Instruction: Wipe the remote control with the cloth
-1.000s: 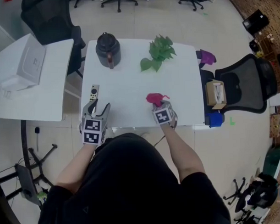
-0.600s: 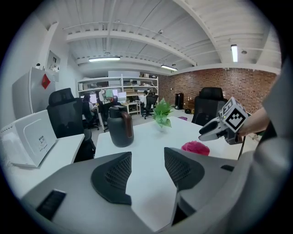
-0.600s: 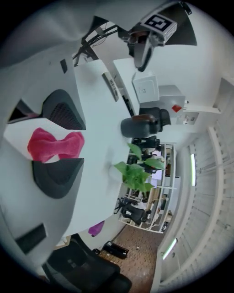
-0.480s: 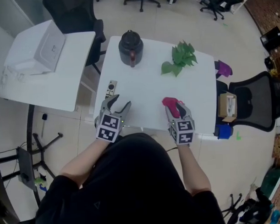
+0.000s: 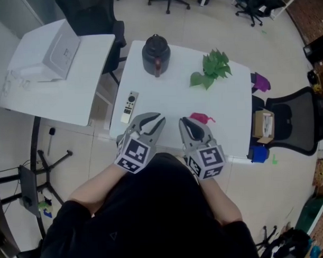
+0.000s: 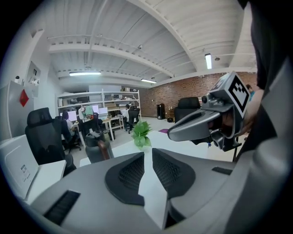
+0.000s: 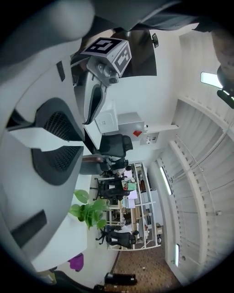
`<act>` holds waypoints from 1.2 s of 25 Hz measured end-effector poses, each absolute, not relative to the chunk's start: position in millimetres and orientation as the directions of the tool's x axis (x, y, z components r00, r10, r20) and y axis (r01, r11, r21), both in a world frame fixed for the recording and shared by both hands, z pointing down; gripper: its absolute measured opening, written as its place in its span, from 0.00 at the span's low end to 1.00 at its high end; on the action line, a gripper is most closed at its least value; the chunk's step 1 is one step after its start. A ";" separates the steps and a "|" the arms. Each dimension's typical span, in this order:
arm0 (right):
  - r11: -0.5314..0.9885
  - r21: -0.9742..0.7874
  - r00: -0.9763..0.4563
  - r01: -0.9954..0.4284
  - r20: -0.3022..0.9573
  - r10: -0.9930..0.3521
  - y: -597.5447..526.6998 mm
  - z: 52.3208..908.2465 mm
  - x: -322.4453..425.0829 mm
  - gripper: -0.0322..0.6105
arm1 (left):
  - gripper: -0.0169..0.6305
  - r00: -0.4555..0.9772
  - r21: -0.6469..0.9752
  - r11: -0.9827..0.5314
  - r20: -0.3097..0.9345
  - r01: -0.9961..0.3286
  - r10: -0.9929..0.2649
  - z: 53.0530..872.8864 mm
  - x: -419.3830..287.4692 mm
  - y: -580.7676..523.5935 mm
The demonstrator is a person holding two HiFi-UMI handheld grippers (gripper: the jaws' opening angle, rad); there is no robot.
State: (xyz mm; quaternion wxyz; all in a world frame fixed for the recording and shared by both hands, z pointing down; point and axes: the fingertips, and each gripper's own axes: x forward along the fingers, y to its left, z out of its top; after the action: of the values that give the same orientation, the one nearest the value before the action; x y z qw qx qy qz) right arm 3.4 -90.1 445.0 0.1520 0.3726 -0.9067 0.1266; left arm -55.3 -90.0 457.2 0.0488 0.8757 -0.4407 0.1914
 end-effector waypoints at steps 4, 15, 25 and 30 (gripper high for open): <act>0.711 -0.112 -0.699 -0.694 0.343 -0.628 -85.1 436.3 -1.7 0.07 | 0.03 0.590 -0.097 -0.644 0.317 -0.759 -0.743 437.2 -43.8 -82.5; 0.715 -0.109 -0.703 -0.691 0.334 -0.628 -79.3 431.0 0.8 0.06 | 0.03 0.650 -0.180 -0.704 0.279 -0.687 -0.707 419.8 -25.3 -75.2; 0.715 -0.100 -0.699 -0.692 0.340 -0.629 -77.3 429.5 5.0 0.06 | 0.03 0.629 -0.131 -0.681 0.290 -0.720 -0.721 423.1 -26.9 -77.6; 0.727 -0.100 -0.711 -0.679 0.335 -0.618 -75.8 430.0 2.7 0.06 | 0.03 0.626 -0.126 -0.679 0.296 -0.724 -0.722 424.1 -26.4 -78.0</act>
State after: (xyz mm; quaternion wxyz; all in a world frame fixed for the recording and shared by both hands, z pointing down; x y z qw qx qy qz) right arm 2.7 -75.8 430.0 0.1409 0.3530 -0.9186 0.1086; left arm -26.4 -78.0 424.1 0.0024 0.9015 -0.4009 0.1629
